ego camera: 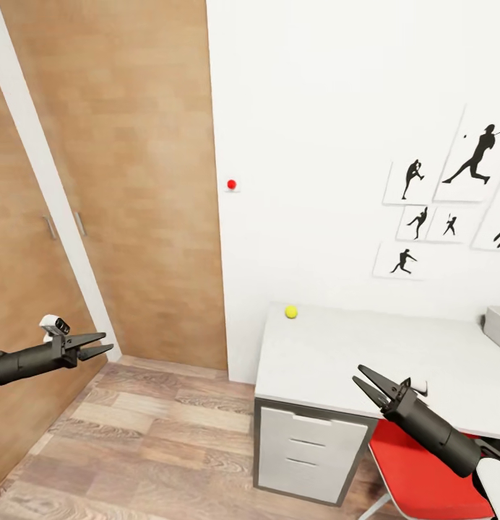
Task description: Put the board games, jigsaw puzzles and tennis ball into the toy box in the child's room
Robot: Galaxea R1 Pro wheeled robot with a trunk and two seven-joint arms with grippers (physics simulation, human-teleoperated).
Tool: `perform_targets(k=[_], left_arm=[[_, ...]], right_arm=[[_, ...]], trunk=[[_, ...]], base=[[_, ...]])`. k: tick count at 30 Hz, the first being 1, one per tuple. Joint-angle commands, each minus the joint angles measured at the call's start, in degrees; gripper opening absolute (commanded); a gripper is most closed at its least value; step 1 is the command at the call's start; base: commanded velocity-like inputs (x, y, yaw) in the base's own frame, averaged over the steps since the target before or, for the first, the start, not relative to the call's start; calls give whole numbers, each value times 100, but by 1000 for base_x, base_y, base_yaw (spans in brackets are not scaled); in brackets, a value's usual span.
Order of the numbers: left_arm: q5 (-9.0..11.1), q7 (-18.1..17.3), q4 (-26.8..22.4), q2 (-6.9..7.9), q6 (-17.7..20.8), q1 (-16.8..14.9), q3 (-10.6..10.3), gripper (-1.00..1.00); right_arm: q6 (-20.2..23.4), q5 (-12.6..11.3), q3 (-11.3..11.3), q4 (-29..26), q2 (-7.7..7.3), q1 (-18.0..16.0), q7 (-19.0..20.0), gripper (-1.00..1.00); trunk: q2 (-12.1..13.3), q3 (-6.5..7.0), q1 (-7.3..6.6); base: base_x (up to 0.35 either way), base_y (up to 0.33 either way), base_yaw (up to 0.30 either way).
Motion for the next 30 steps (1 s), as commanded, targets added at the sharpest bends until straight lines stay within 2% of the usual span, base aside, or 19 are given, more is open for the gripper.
perform_targets(k=[1,3,6,12,15,18,20,22,23,24,25,26,28,29,30], left_arm=[[0,-21,1,2,61,-5,-3,100],[-3,-21,4,2,57,-5,1,100],[-1,-21,4,-1,53,-5,1,100],[2,-21,2,-6,45,-5,-3,100],[1,-21,1,-7,16,-5,-3,100],[-3,-21,1,-7,-19,-5,-4,100],[-4,-21,1,-9,-31,-5,-4,100],[-7,-21,-1,-26,-40,-5,-7,100],[-7,-21,-1,-29,-40,-5,-8,100],[-9,-21,-1,-34,-42,-5,-8,100],[-12,-21,-1,-35,-42,-5,-7,100],[-16,-21,-1,-30,-43,-5,-6,100],[-21,-21,-1,-22,-43,-5,-5,100],[-25,-21,-1,-16,-43,-5,-5,100],[-26,-21,-2,-15,-43,-5,-3,100]], right_arm=[[29,-3,-7,-1,0,-6,9,100],[27,3,-9,-1,0,-6,-28,100],[32,53,-16,-3,0,-8,-361,100],[65,83,13,-9,15,-48,-1644,100],[63,90,229,-9,42,-98,-2248,100],[68,88,429,-9,61,-186,-2574,100],[84,87,626,-10,124,-373,-2845,100],[164,79,903,13,298,-1085,-3548,100],[215,79,985,29,355,-1313,-3818,100],[369,78,1204,62,497,-1780,-4463,100],[466,76,1342,82,585,-2012,-4836,100],[626,68,1633,146,795,-2452,-5656,100],[719,58,1899,293,1038,-2884,-6538,100],[767,47,2078,569,1276,-3322,-7403,100],[784,41,2140,760,1385,-3539,-7809,100]], trunk=[[-13,-13,4],[-13,-13,4],[-13,-13,4],[-13,-13,4],[-13,-13,4],[-13,-13,4],[-13,-13,4],[-13,-13,4],[-13,-13,4],[-13,-13,4],[-13,-13,4],[-13,-13,4],[-13,-13,4],[-13,-13,4],[-13,-13,4]], base=[[29,50,0],[17,29,0],[7,12,0],[2,3,0],[0,0,0],[0,0,0],[0,0,0],[0,0,0],[0,0,0],[0,0,0],[0,0,0],[0,0,0],[0,0,0],[0,0,0],[0,0,0]])
